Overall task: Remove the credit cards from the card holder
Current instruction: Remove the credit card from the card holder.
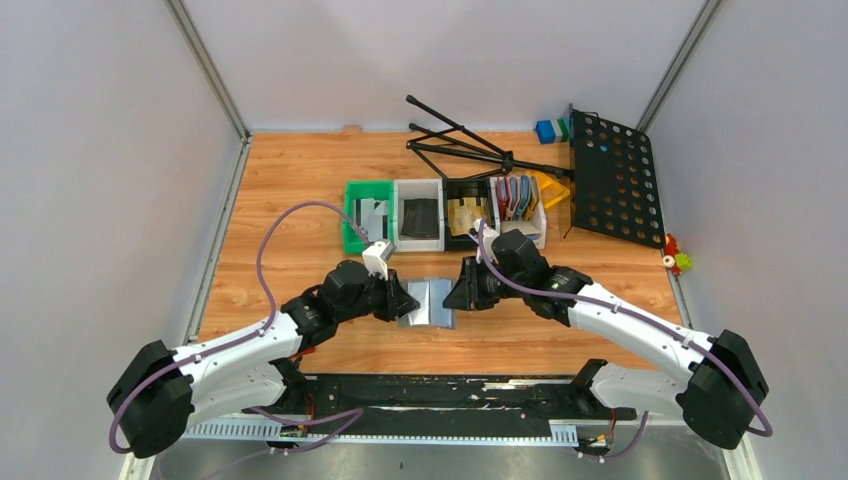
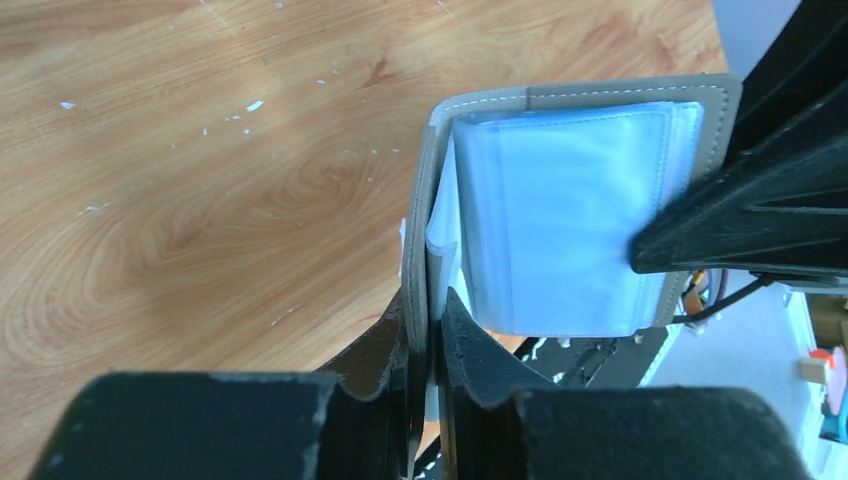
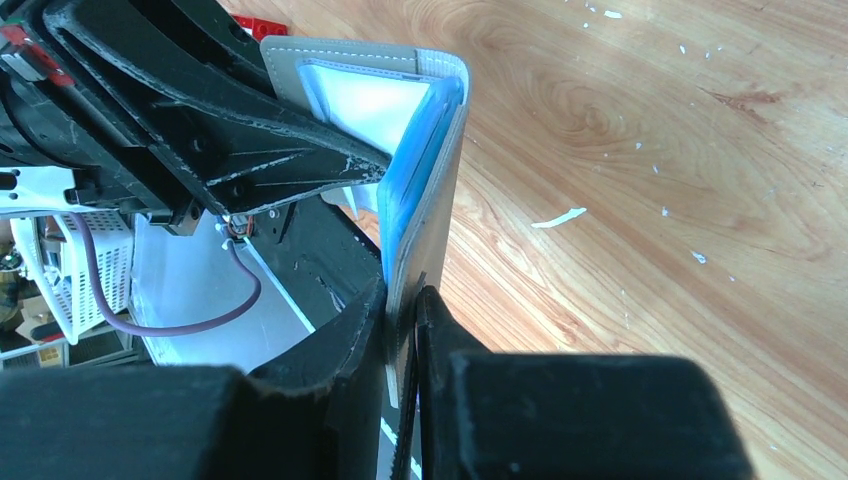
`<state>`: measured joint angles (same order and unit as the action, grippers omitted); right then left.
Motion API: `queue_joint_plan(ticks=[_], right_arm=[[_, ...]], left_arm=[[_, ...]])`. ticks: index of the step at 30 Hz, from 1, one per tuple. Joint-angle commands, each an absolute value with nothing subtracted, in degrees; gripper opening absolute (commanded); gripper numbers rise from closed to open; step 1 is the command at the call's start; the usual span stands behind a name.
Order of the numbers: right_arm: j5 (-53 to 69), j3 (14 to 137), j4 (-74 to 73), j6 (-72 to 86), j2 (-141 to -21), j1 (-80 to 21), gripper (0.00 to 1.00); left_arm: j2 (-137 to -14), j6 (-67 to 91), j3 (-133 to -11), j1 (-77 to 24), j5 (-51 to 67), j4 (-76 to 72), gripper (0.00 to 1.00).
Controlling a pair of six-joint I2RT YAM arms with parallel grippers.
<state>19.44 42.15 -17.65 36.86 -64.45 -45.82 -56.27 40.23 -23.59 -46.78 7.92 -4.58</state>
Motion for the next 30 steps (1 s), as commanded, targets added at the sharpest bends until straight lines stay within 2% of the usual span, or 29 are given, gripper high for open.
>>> queue_joint_plan(ticks=[1, 8, 14, 18, 21, 26, 30], right_arm=[[20.8, 42.1, -13.0, 38.0, -63.7, -45.5, 0.03], [21.2, 41.8, -12.2, 38.1, -64.5, -45.4, 0.25], [22.7, 40.3, -10.7, 38.6, -63.2, -45.4, 0.28], [23.3, 40.2, -10.4, 38.5, -63.0, -45.4, 0.22], [23.7, 40.4, -10.3, 38.4, -63.7, -45.3, 0.22], [25.7, 39.0, -6.9, 39.2, -63.1, -45.4, 0.41], [25.8, 38.6, -6.6, 39.0, -62.1, -45.4, 0.4]], left_arm=[[-56.0, 42.6, -22.7, -46.4, 13.8, -10.3, 0.17], [-56.4, 46.8, -21.8, -46.4, 18.5, -14.4, 0.14], [-55.1, 48.4, -21.6, -45.8, 17.2, -13.5, 0.12], [-55.5, 49.6, -21.5, -45.7, 18.4, -15.3, 0.12], [-55.6, 50.5, -21.5, -45.7, 19.2, -16.9, 0.11], [-56.3, 50.8, -21.5, -45.6, 19.5, -17.5, 0.11], [-56.8, 51.1, -21.5, -45.5, 19.4, -17.9, 0.11]])
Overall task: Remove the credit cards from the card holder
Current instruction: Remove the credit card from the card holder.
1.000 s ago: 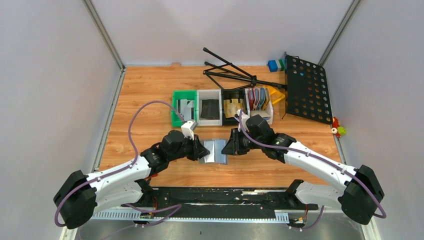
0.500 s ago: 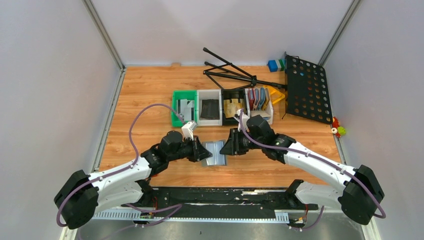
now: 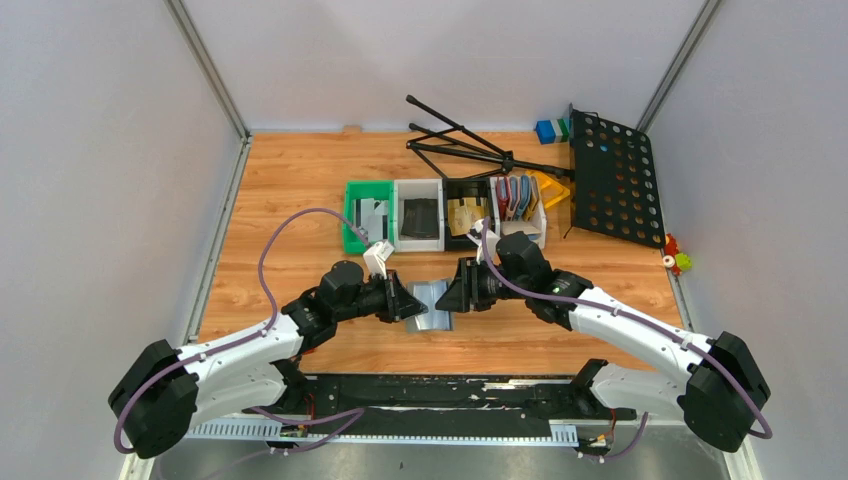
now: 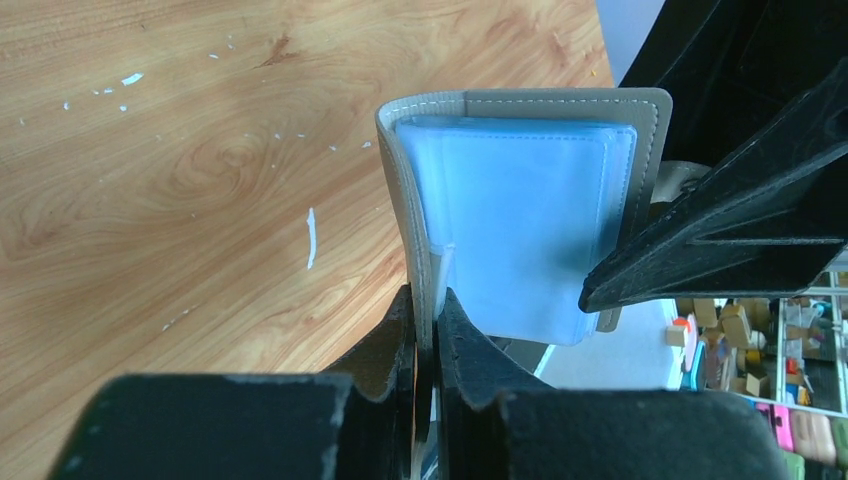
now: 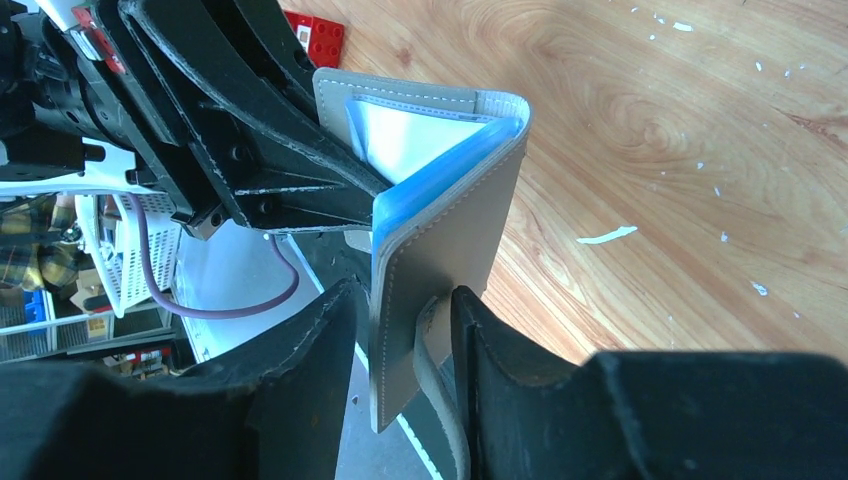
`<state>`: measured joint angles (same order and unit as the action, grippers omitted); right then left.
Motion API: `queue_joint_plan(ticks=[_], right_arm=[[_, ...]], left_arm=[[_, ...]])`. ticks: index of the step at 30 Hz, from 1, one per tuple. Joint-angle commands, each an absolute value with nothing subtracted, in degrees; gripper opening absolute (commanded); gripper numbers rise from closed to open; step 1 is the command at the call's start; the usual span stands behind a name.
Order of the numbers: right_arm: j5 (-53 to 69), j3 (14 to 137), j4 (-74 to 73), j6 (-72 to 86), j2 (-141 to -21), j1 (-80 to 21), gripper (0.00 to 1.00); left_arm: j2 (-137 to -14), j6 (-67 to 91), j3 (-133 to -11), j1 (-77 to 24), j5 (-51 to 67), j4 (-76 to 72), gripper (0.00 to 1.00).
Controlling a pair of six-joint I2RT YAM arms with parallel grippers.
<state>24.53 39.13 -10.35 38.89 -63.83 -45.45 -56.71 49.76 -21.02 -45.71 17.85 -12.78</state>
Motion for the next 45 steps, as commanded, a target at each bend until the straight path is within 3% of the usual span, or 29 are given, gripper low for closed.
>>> queue_joint_plan(ticks=[1, 4, 9, 13, 17, 29, 35, 45], right_arm=[[26.1, 38.5, -6.5, 38.9, -62.0, -45.4, 0.39], [27.2, 38.1, -5.5, 38.9, -61.6, -45.3, 0.46], [28.0, 38.0, -5.1, 38.7, -61.3, -45.4, 0.45], [27.8, 38.2, -5.5, 38.5, -61.8, -45.4, 0.31], [25.2, 39.8, -9.6, 37.3, -63.3, -45.3, 0.27], [22.3, 41.2, -12.8, 36.7, -63.8, -45.7, 0.71], [18.1, 43.9, -15.4, 36.9, -65.6, -48.4, 0.99], [7.3, 49.8, -20.6, 37.6, -73.1, -54.9, 0.97]], left_arm=[[-56.9, 51.2, -21.5, -45.5, 19.5, -18.0, 0.11], [-57.3, 51.4, -21.5, -45.5, 19.6, -18.3, 0.11], [-57.9, 51.9, -21.5, -45.5, 20.0, -19.3, 0.1], [-58.4, 52.4, -21.5, -45.4, 20.5, -19.9, 0.1], [-58.2, 53.0, -21.8, -45.4, 21.1, -20.5, 0.09], [-58.8, 51.3, -23.4, -45.4, 20.1, -16.2, 0.09], [-59.5, 51.5, -23.9, -45.5, 19.5, -15.8, 0.08], [-59.4, 51.5, -24.3, -45.5, 17.5, -13.7, 0.07]])
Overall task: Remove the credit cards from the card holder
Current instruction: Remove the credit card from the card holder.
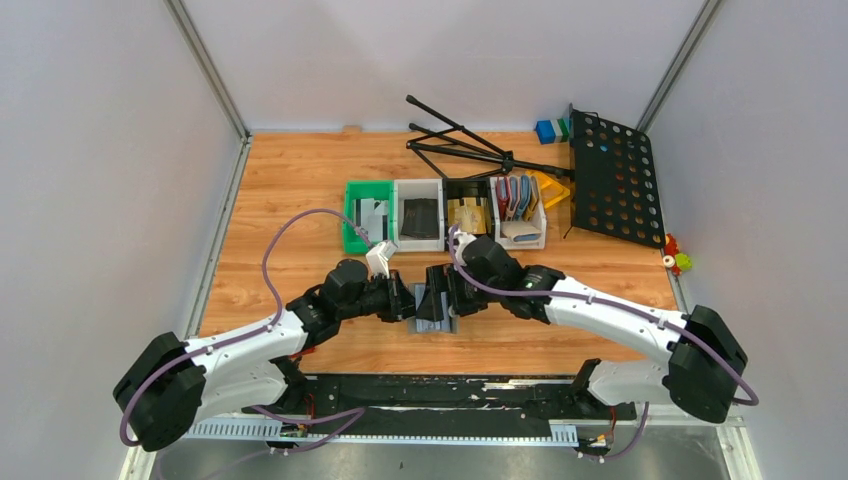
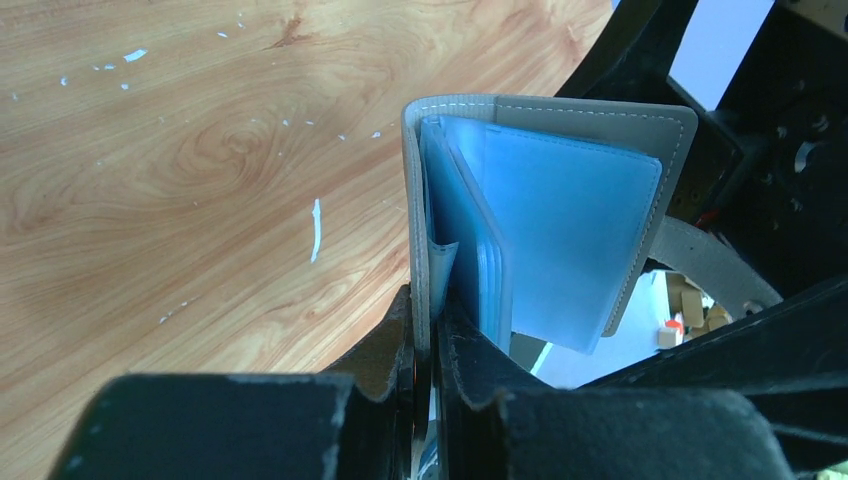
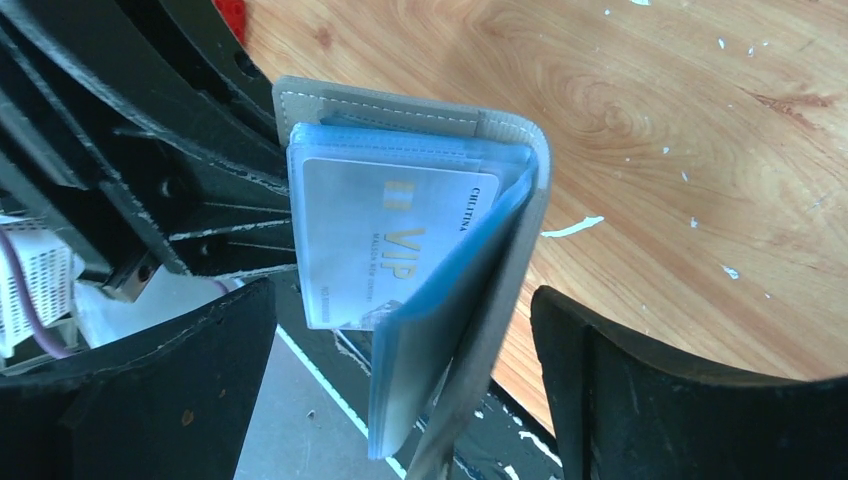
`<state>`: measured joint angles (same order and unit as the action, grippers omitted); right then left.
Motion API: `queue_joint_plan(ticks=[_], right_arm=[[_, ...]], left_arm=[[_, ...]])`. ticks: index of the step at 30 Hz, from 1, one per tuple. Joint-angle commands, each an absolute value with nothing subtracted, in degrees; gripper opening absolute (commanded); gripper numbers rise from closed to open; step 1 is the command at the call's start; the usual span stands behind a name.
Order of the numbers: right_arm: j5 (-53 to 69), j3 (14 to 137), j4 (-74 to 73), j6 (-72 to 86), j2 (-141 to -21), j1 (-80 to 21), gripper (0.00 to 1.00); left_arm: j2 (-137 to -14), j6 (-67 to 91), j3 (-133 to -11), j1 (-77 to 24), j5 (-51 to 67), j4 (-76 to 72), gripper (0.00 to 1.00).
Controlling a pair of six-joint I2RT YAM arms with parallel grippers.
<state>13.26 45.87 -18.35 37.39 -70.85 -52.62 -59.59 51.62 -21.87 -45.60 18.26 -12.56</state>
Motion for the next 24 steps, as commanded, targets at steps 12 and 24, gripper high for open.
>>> queue_joint_plan(ticks=[12, 24], right_arm=[[3.6, 51.7, -22.9, 37.3, -75.2, -56.3, 0.8], [5.0, 46.9, -22.0, 38.2, -69.6, -54.7, 0.59]], left_arm=[[-58.4, 51.4, -23.9, -45.4, 16.1, -12.5, 0.07], [-57.2, 51.8, -23.4, -45.5, 16.4, -12.6, 0.07]])
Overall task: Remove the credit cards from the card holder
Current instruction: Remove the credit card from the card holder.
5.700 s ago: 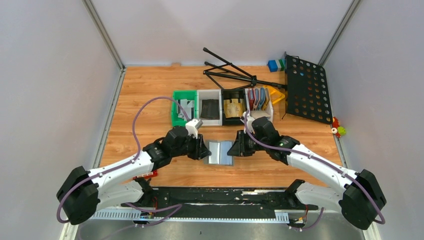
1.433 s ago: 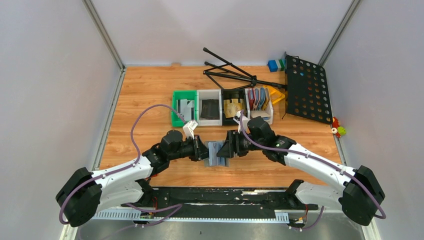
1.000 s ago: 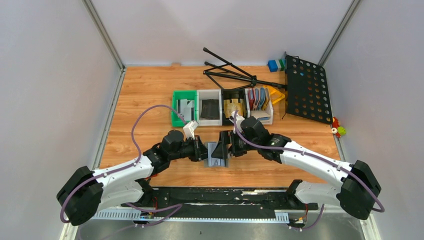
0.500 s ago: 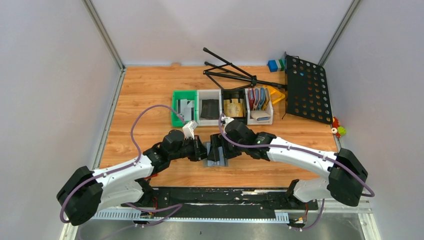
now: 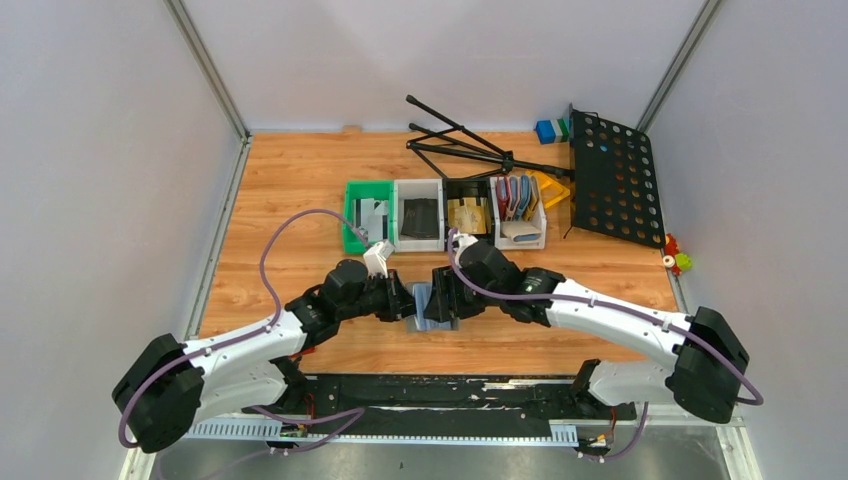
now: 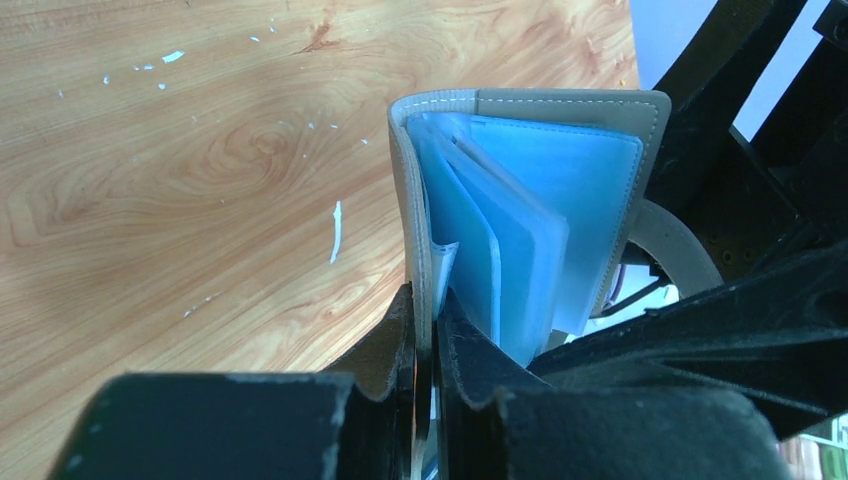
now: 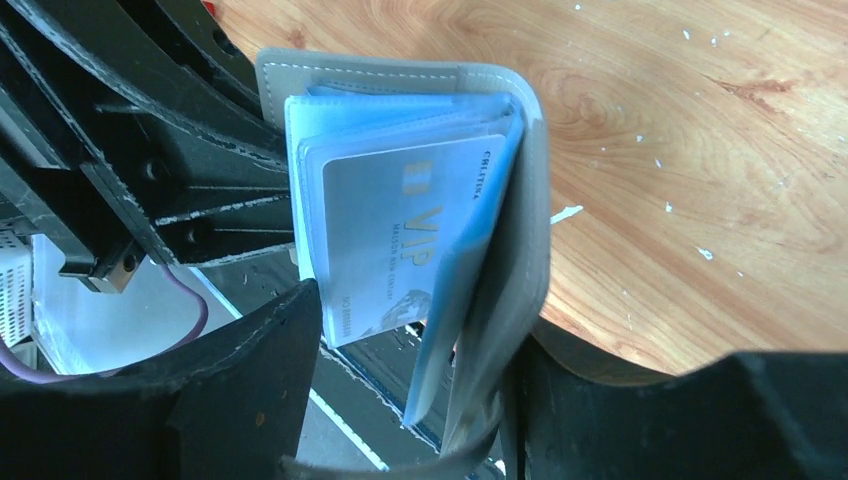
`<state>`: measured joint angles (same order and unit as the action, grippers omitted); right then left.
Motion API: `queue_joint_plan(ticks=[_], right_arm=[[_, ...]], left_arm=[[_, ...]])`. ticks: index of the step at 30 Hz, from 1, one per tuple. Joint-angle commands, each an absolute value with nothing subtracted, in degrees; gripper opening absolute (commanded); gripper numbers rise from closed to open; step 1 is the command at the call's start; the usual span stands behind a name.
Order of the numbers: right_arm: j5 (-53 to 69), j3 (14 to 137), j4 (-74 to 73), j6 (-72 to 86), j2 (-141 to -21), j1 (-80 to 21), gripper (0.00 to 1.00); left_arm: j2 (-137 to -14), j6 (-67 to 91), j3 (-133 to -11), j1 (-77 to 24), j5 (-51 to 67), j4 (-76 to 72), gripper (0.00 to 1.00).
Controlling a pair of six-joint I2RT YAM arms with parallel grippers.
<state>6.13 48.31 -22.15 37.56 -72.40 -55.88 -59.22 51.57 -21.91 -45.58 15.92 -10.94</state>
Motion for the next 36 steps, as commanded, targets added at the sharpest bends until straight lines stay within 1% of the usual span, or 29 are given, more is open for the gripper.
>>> queue_joint_plan(ticks=[1, 2, 8, 9, 11, 13, 19, 23, 27, 33, 36], right_arm=[[5.0, 46.7, -22.1, 38.3, -69.2, -54.4, 0.57], [4.9, 46.4, -22.3, 38.5, -68.8, -54.1, 0.55], [4.4, 45.7, -23.1, 38.8, -66.8, -53.4, 0.52], [4.5, 45.7, -23.3, 38.8, -66.7, -53.4, 0.5], [4.7, 45.7, -23.4, 38.7, -66.3, -53.2, 0.43], [4.7, 45.6, -23.5, 38.4, -65.8, -53.0, 0.39], [4.7, 44.3, -22.7, 38.1, -63.9, -52.0, 0.38], [4.7, 44.1, -22.5, 38.0, -64.6, -52.1, 0.28], [5.1, 44.4, -22.3, 37.7, -66.1, -52.0, 0.27], [8.7, 45.0, -19.6, 37.5, -68.8, -52.0, 0.24], [11.4, 45.2, -17.3, 37.4, -69.6, -52.0, 0.25]], left_arm=[[-57.1, 51.8, -23.4, -45.4, 16.4, -12.5, 0.07], [-56.9, 51.8, -23.4, -45.4, 16.3, -12.4, 0.07], [-56.7, 51.9, -23.4, -45.4, 16.3, -12.2, 0.07], [-56.7, 51.9, -23.4, -45.4, 16.2, -12.2, 0.07], [-56.7, 51.9, -23.5, -45.4, 16.2, -12.2, 0.07], [-56.8, 51.9, -23.5, -45.4, 16.3, -12.2, 0.07], [-56.7, 51.9, -23.5, -45.4, 16.5, -12.4, 0.07], [-56.6, 52.0, -23.6, -45.4, 16.7, -12.4, 0.07], [-56.4, 52.1, -23.6, -45.4, 16.9, -12.4, 0.07], [-56.8, 52.7, -23.4, -45.5, 18.1, -14.1, 0.07], [-57.1, 52.8, -23.4, -45.4, 19.0, -15.1, 0.07]])
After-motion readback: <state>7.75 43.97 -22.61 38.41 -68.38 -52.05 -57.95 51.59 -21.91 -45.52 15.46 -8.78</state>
